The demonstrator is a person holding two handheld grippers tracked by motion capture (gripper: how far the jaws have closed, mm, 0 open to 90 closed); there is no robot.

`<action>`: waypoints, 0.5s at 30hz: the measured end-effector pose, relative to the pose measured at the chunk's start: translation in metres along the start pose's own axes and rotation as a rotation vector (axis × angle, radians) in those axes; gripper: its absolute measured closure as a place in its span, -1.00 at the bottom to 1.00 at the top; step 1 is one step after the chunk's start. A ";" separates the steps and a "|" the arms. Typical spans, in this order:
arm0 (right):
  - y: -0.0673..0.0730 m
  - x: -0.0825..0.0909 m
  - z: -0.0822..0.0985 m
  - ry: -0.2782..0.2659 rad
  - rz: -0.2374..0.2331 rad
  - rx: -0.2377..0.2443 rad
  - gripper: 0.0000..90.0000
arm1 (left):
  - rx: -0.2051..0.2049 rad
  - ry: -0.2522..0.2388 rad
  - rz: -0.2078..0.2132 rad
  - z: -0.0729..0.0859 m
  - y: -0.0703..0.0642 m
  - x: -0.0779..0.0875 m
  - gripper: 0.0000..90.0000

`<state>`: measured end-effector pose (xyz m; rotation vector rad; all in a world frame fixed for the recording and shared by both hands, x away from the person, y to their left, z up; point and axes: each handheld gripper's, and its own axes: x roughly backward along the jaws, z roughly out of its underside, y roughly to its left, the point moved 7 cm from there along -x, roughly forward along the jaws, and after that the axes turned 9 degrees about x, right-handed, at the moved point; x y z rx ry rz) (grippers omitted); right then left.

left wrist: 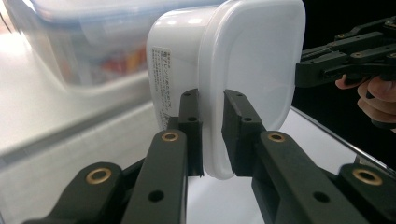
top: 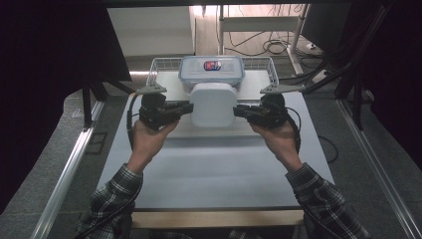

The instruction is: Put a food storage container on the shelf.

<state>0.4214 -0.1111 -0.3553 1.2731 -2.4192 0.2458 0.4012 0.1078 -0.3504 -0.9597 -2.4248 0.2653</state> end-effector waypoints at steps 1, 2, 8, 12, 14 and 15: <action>-0.001 0.001 -0.005 -0.004 0.001 0.003 0.76 | -0.001 -0.006 -0.001 -0.005 -0.001 0.002 0.75; -0.002 0.002 -0.010 -0.004 0.000 0.006 0.76 | -0.008 -0.007 -0.002 -0.010 -0.002 0.003 0.75; -0.008 0.006 -0.038 -0.018 0.001 0.004 0.75 | -0.021 -0.014 -0.010 -0.039 -0.003 0.008 0.75; -0.014 0.006 -0.055 -0.022 0.005 0.008 0.75 | -0.012 -0.021 -0.008 -0.055 -0.001 0.009 0.75; -0.016 0.005 -0.063 -0.020 0.011 0.009 0.75 | -0.004 -0.020 -0.003 -0.062 0.001 0.009 0.75; -0.018 0.006 -0.067 -0.022 0.013 0.010 0.75 | -0.002 -0.020 0.001 -0.066 0.002 0.009 0.75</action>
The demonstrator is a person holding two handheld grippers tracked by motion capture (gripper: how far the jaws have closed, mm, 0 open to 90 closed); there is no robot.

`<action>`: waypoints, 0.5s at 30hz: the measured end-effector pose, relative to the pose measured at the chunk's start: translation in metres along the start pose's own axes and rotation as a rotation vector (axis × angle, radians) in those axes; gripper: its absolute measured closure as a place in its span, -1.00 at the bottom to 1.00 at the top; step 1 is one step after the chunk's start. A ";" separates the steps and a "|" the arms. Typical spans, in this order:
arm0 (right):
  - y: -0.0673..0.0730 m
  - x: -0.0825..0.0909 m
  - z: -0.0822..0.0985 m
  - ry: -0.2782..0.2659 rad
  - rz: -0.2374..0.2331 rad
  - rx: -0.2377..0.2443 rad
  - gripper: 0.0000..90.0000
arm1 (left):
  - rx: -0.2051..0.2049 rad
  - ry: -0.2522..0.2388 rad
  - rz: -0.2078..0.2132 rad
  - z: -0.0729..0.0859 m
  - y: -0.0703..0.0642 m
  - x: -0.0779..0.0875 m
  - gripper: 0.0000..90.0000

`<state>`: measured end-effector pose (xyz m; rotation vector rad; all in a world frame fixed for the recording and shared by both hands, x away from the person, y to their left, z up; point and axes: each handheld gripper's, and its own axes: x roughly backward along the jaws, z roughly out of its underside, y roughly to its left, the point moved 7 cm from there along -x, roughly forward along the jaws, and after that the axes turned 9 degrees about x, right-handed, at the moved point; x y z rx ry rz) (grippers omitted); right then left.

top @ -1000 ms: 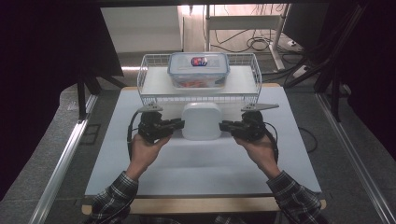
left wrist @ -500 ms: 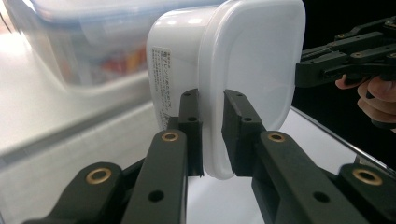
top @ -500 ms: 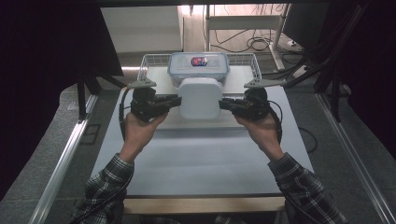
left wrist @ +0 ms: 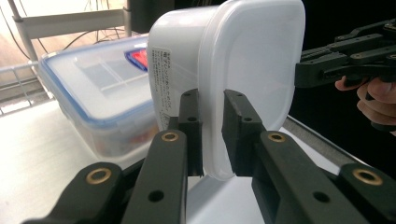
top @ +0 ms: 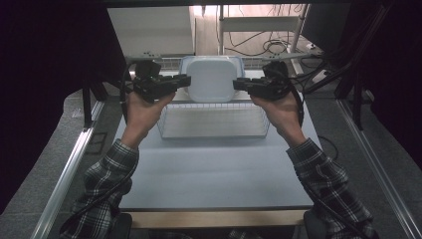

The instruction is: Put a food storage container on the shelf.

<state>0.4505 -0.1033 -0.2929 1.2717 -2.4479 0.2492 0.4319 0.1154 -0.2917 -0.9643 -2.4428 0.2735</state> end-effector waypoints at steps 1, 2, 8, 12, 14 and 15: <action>-0.001 0.000 -0.004 -0.004 0.001 -0.002 0.75 | 0.004 -0.001 0.002 -0.004 0.001 0.000 0.74; -0.003 0.000 -0.007 -0.005 0.002 -0.002 0.75 | 0.009 -0.002 0.003 -0.007 0.002 -0.001 0.74; -0.014 -0.004 -0.026 -0.012 0.012 -0.014 0.75 | 0.017 0.000 -0.006 -0.028 0.006 -0.005 0.74; -0.024 -0.008 -0.033 -0.011 0.026 -0.022 0.74 | 0.024 0.005 -0.014 -0.037 0.011 -0.012 0.74; -0.028 -0.011 -0.034 -0.008 0.032 -0.027 0.74 | 0.037 0.007 -0.010 -0.039 0.014 -0.015 0.74; -0.030 -0.012 -0.035 -0.008 0.033 -0.031 0.74 | 0.043 0.005 -0.005 -0.040 0.015 -0.017 0.74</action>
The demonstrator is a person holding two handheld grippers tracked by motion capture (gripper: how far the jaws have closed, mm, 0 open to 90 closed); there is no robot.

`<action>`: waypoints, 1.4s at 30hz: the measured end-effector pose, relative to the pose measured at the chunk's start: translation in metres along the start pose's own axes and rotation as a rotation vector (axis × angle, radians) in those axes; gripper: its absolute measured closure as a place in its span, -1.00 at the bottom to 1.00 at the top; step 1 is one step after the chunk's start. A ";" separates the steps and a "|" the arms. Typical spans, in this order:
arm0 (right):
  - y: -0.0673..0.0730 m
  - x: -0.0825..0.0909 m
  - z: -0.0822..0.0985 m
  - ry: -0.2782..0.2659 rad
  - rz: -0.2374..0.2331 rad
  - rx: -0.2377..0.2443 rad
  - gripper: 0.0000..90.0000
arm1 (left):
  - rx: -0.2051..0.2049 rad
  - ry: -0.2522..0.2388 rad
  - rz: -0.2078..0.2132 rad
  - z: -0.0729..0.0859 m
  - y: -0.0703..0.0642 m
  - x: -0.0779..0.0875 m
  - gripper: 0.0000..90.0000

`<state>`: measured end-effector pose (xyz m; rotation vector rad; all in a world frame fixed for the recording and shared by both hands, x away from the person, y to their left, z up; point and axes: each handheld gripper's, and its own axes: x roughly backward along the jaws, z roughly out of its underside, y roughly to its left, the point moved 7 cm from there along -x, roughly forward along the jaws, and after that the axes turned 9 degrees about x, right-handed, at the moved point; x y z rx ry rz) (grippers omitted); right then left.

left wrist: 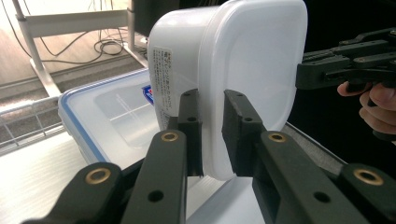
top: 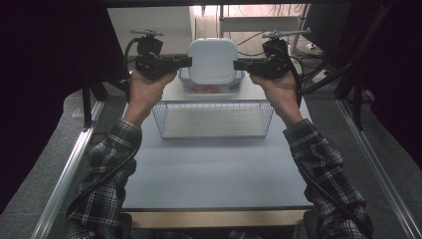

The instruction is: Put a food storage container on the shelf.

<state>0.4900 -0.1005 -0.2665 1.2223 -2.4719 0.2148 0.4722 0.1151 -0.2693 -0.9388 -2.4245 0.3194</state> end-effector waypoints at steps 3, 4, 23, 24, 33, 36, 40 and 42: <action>-0.005 -0.003 -0.001 0.003 0.002 -0.010 0.73 | 0.015 0.005 0.007 -0.001 0.004 -0.004 0.73; -0.006 -0.004 -0.002 0.002 0.002 -0.015 0.73 | 0.020 0.008 0.012 -0.001 0.005 -0.005 0.73; -0.019 -0.021 -0.007 0.022 0.027 -0.038 0.55 | 0.030 0.009 0.002 -0.005 0.019 -0.027 0.45; -0.020 -0.022 -0.007 0.022 0.026 -0.042 0.53 | 0.028 0.010 -0.002 -0.004 0.019 -0.028 0.43; -0.025 -0.033 -0.011 0.044 0.047 -0.043 0.32 | 0.037 -0.004 -0.019 -0.006 0.025 -0.034 0.21; -0.025 -0.036 -0.013 0.045 0.058 -0.045 0.25 | 0.043 -0.012 -0.031 -0.009 0.027 -0.036 0.13; -0.028 -0.040 -0.013 0.027 0.062 -0.069 0.18 | 0.045 -0.017 -0.050 -0.012 0.029 -0.037 0.07; -0.031 -0.041 -0.014 0.013 0.091 -0.057 0.18 | 0.045 -0.023 -0.061 -0.015 0.031 -0.038 0.06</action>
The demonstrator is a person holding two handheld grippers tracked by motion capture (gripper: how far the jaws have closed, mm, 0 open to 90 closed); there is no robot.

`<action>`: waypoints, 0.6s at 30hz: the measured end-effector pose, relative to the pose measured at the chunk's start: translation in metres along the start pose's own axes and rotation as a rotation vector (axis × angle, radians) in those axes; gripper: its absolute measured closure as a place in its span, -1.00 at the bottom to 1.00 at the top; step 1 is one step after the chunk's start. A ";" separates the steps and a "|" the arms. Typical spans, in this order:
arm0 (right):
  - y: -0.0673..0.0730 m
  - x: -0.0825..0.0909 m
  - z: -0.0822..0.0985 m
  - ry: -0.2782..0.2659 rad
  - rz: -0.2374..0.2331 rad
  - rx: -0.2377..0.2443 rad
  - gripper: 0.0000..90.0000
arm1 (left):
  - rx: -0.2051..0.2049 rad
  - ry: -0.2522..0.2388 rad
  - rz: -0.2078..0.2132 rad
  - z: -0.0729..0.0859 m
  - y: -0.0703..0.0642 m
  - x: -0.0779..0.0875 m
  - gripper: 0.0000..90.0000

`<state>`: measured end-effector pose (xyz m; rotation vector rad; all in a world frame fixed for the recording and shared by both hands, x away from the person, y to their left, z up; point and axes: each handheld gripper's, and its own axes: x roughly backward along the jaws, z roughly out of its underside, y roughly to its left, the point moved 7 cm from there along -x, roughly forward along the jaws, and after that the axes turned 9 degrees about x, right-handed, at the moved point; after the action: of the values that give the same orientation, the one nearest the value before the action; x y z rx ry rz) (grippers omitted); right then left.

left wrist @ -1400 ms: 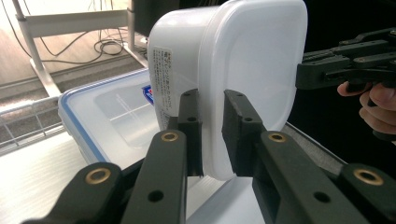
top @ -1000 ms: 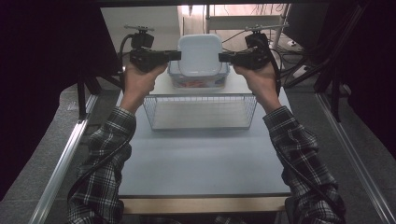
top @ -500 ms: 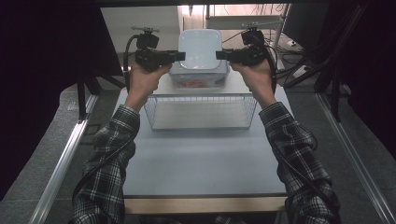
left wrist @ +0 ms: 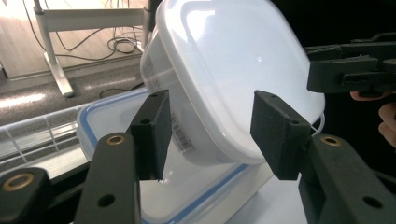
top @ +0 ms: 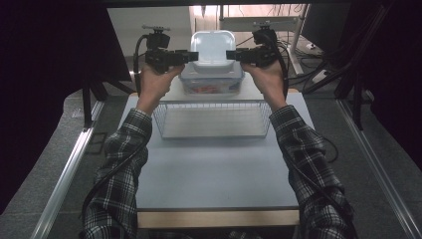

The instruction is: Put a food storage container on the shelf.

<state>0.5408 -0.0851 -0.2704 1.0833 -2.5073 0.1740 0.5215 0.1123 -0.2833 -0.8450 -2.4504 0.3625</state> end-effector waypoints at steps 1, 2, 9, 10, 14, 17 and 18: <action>-0.001 -0.001 -0.001 -0.007 0.008 0.002 0.18 | -0.001 -0.001 -0.008 -0.001 0.001 -0.001 0.06; -0.001 -0.002 -0.001 -0.014 0.008 -0.005 0.18 | 0.001 -0.003 -0.015 -0.003 0.001 -0.001 0.06; -0.006 -0.007 -0.006 -0.031 0.040 -0.009 0.20 | -0.013 -0.003 -0.063 -0.012 0.005 -0.007 0.02; -0.007 -0.008 -0.006 -0.032 0.042 -0.011 0.20 | -0.007 -0.006 -0.063 -0.013 0.005 -0.008 0.02; -0.008 -0.010 -0.007 -0.038 0.047 -0.013 0.18 | -0.011 -0.004 -0.079 -0.015 0.006 -0.009 0.00; -0.007 -0.010 -0.008 -0.037 0.048 0.006 0.10 | -0.022 -0.007 -0.068 -0.017 0.002 -0.007 -0.06; -0.007 -0.009 -0.008 -0.041 0.046 0.014 0.06 | -0.036 -0.007 -0.070 -0.017 0.001 -0.006 -0.10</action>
<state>0.5539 -0.0813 -0.2672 1.0456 -2.5724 0.1845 0.5358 0.1107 -0.2718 -0.7722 -2.4927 0.2980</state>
